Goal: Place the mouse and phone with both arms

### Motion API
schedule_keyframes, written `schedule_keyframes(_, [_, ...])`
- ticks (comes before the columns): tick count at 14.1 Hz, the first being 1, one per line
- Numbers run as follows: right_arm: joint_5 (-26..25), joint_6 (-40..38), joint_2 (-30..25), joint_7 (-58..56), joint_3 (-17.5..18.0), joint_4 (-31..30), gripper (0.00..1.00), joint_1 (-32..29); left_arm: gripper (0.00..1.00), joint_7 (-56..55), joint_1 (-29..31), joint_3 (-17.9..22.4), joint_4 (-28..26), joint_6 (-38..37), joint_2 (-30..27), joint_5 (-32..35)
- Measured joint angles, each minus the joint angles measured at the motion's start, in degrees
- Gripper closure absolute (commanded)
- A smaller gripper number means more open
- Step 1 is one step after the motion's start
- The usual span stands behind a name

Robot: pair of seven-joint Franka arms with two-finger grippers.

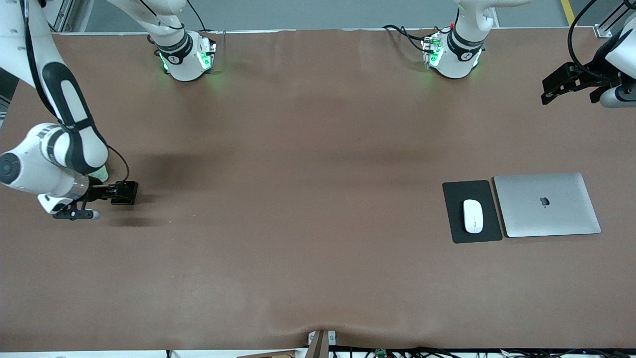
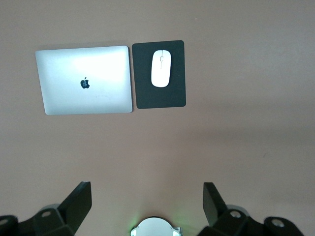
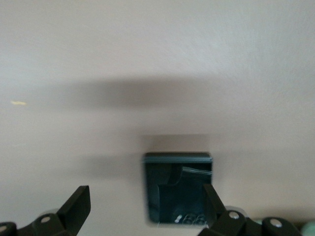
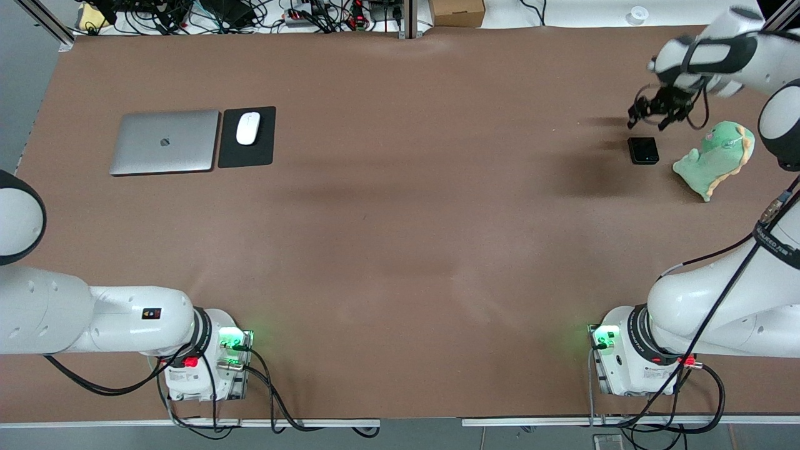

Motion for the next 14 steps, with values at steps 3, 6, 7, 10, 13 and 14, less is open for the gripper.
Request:
schedule_keyframes(3, [-0.1, -11.3, -5.4, 6.6, 0.1, 6.6, 0.0, 4.9, 0.0, 0.0, 0.1, 0.1, -0.1, 0.0, 0.0, 0.0])
schedule_keyframes(6, [-1.6, -17.6, -11.8, 12.3, 0.3, 7.9, 0.0, 8.6, 0.0, 0.0, 0.1, 0.1, -0.1, 0.0, 0.0, 0.0])
schedule_keyframes(7, [-1.9, -20.3, -14.4, 13.2, 0.3, 8.0, 0.0, 9.0, 0.0, 0.0, 0.1, 0.1, -0.1, 0.0, 0.0, 0.0])
schedule_keyframes(10, [-2.1, -27.3, -22.2, 13.7, 0.1, 8.0, 0.0, 8.9, 0.0, 0.0, 0.1, 0.1, -0.1, 0.1, 0.0, 0.0])
schedule_keyframes(13, [-2.1, -30.2, -26.9, 13.7, -0.4, 7.8, 0.0, 8.8, 0.0, 0.0, 0.1, 0.0, -0.1, 0.3, 0.0, 0.0])
schedule_keyframes(14, [-2.1, -30.7, -27.6, 13.7, -0.4, 7.8, 0.0, 8.7, 0.0, 0.0, 0.0, 0.0, -0.1, 0.3, 0.0, 0.0])
